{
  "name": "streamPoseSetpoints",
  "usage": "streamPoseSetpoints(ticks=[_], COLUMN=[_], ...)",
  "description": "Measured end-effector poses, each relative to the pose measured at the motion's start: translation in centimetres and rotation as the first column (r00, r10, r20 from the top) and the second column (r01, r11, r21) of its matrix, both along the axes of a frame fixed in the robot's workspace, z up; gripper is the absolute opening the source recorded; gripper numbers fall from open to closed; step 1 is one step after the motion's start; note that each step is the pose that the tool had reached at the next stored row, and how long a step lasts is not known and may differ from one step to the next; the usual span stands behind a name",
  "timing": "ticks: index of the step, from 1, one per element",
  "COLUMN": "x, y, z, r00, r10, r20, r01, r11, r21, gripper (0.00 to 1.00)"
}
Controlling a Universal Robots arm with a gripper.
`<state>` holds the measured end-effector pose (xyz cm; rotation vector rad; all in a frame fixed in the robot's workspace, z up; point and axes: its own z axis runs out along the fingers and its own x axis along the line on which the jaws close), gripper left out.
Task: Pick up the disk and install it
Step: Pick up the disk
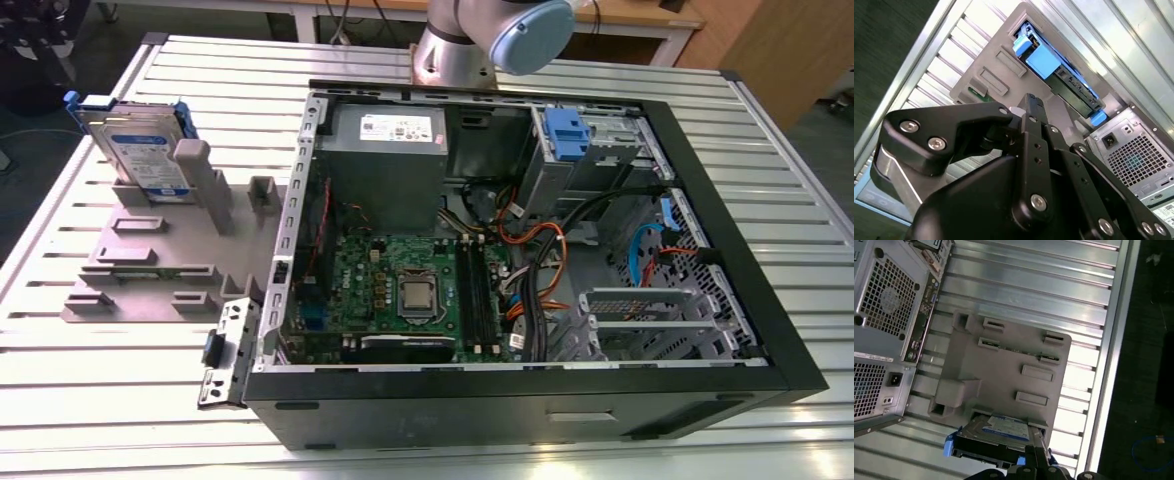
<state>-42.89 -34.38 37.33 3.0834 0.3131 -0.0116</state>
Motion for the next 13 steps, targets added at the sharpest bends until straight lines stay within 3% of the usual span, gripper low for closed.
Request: streamPoseSetpoints(ticks=[6,10,13], x=[0.00,0.00,0.00], y=[0.00,0.00,0.00], z=[-0.01,-0.04,-0.06], r00=[1.0000,0.9968,0.9909], r10=[-0.009,-0.079,-0.134], r20=[0.0000,0.0003,0.0003], r01=[0.009,0.079,0.134], r11=[1.0000,0.9968,0.9909], r21=[-0.0001,-0.0009,-0.0023], gripper=[0.11,0.11,0.11])
